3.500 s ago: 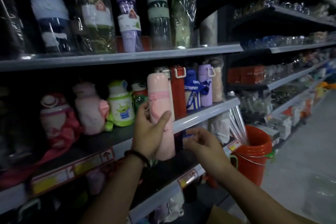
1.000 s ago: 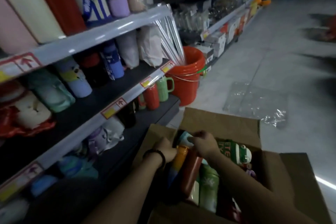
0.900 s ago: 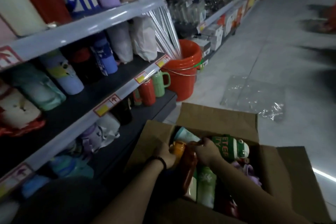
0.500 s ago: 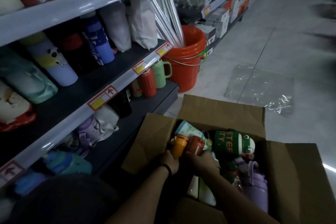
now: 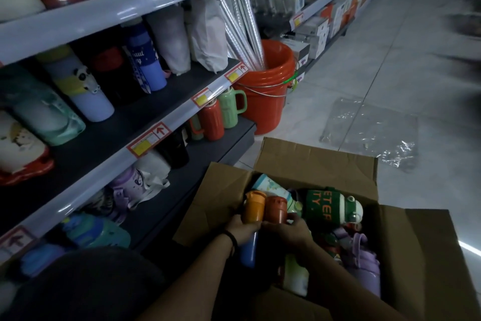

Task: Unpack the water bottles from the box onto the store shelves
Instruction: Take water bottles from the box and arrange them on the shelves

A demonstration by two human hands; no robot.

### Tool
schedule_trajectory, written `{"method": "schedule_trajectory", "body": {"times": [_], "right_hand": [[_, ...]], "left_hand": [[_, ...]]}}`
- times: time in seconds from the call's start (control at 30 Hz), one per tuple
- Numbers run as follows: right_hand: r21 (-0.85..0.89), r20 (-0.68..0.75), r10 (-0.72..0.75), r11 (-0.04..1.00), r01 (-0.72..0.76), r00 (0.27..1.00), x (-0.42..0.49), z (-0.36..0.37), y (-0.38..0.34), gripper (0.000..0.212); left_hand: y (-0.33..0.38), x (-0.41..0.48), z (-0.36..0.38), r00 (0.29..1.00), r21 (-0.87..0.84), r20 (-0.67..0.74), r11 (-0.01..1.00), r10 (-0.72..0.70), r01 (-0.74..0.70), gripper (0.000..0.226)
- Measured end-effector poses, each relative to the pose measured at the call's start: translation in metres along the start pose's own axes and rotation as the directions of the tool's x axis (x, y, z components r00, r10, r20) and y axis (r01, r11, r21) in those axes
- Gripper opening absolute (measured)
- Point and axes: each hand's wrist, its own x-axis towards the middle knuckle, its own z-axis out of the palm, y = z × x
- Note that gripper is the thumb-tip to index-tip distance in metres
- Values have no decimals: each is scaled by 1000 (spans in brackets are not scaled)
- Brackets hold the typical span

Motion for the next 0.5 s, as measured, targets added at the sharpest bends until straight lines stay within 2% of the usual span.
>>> {"method": "schedule_trajectory", "body": {"times": [0.07,0.23,0.3,0.4,0.5], "right_hand": [[15,-14,-67,998,67,998,-5,-1,-7,88],[80,-35,-297,951,298,954,-29,-1,-42,96],[96,20,-401,913,397,916,-43,1,-65,82],[188,87,-505,855,483,859,-76,8,-110,44],[173,149,-612,789,589,777,-109,15,-153,39]], "left_hand": [[5,-4,-2,1000,-66,-14,998,17,-18,66],[27,-29,-14,975,-262,-111,941,190,-213,66],[41,-44,-25,953,-307,-170,906,249,-291,59],[66,-78,-49,900,-390,-298,820,318,-419,70],[89,-120,-74,845,-414,-344,742,408,-527,41]]}}
